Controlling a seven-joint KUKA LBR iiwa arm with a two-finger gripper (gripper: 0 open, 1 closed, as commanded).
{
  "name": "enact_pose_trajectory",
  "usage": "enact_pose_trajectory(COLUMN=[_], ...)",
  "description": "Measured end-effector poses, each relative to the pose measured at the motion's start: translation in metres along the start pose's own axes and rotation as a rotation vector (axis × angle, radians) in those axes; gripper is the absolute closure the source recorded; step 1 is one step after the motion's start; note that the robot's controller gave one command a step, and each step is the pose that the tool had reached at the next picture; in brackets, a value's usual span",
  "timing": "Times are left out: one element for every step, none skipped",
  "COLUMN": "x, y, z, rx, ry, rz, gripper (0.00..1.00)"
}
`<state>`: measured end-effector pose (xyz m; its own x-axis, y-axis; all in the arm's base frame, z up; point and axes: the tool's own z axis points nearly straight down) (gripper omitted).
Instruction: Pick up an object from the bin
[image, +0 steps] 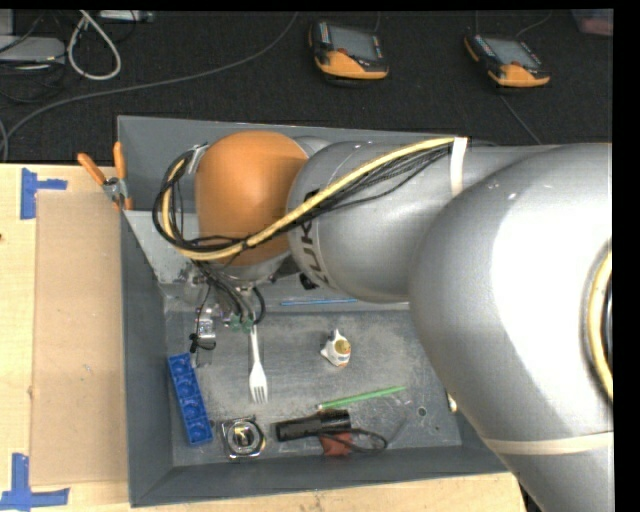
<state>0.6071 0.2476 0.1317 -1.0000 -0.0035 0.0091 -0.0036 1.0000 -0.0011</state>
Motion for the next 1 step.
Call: enact_pose_trajectory(x=[-0.0021], y=[-0.0011], z=[-0.0052], rx=[-0.002], ry=[-0.007], rz=[0.005], gripper=[0.00])
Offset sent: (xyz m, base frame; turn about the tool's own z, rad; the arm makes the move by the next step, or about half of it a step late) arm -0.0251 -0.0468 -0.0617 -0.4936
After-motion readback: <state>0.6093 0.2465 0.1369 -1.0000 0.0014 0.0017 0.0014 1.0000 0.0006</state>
